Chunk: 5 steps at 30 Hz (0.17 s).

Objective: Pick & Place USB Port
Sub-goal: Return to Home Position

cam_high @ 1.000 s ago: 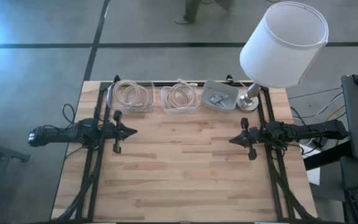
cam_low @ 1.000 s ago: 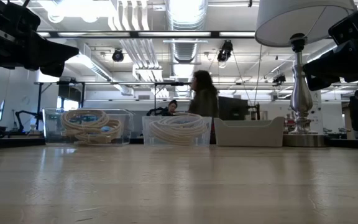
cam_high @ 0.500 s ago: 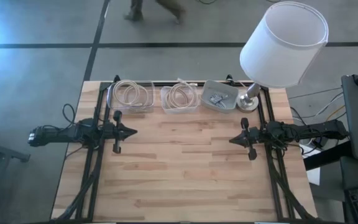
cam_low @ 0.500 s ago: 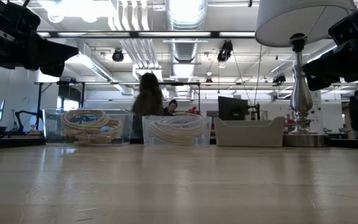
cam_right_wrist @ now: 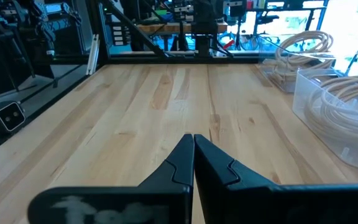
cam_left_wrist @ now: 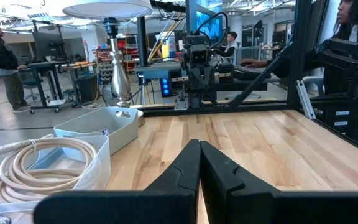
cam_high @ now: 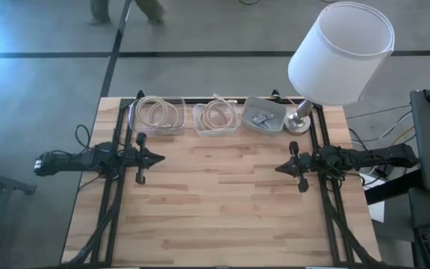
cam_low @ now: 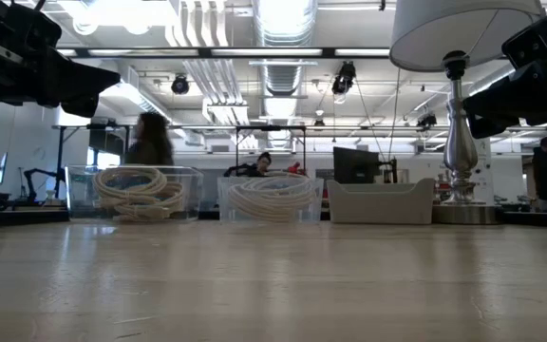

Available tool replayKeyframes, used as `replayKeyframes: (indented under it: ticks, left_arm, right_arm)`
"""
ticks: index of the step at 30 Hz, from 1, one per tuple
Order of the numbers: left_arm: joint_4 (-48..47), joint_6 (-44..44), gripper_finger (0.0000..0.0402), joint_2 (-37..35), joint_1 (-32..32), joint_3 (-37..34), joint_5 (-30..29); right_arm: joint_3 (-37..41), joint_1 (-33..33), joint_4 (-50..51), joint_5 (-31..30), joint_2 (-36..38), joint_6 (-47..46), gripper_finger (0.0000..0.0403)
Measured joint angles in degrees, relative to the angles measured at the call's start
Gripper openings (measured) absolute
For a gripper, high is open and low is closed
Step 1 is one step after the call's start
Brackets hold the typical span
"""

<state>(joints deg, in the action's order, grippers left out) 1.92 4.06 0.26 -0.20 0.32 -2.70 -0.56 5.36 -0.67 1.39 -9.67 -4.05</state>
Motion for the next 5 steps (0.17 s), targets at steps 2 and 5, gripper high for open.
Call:
replayKeyframes:
  ticks: [2,5]
  left_arm:
    - [0.01,0.0,0.001,0.01,0.0,0.0,0.0]
    - [0.02,0.02,0.001,0.01,0.02,0.0,0.0]
  right_arm:
    - [0.0,-0.02,0.0,0.01,-0.01,0.13,0.0008]
    - [0.0,-0.02,0.0,0.02,0.0,0.02,0.0008]
